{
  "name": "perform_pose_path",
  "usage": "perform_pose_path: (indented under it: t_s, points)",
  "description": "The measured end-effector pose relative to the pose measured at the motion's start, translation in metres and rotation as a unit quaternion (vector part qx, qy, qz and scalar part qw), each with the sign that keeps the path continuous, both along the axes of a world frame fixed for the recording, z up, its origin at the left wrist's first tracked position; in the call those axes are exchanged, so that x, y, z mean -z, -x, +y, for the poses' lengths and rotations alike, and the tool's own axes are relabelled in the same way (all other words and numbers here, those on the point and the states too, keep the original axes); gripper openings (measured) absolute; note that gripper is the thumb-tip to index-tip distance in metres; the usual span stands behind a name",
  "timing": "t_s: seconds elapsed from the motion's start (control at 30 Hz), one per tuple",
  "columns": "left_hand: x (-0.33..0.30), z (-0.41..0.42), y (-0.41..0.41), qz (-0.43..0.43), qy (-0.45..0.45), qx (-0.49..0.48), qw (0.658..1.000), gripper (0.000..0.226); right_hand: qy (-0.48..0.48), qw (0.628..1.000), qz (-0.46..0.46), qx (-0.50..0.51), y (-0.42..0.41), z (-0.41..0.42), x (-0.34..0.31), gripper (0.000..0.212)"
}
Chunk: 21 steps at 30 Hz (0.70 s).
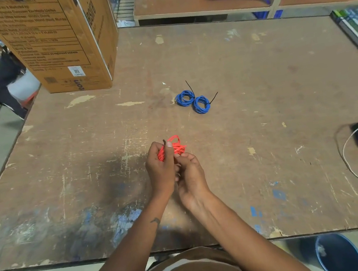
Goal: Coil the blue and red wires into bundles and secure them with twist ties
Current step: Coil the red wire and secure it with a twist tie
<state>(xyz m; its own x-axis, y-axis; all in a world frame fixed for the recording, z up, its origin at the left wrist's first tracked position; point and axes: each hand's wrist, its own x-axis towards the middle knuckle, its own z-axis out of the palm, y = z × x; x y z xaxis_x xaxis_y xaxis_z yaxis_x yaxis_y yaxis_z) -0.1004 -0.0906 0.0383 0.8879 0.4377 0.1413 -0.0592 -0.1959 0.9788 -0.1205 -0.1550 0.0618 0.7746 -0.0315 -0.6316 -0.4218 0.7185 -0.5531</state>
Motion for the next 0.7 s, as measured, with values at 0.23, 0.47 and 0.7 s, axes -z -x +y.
perform_pose_path:
  t_s: [0.23,0.47,0.7]
  points:
    - [-0.005,0.002,-0.006,-0.010,-0.021,0.017,1.000,0.037,0.024,0.999,-0.002,-0.031,-0.008,-0.008,-0.010,0.013]
    - [-0.015,-0.012,-0.011,-0.023,0.014,-0.026,0.999,0.026,0.039,0.997,-0.047,0.041,-0.002,-0.002,-0.016,0.017]
    - [-0.022,-0.017,-0.013,-0.001,0.082,-0.020,0.996,0.004,0.095,0.990,-0.082,0.065,0.000,-0.002,-0.017,0.015]
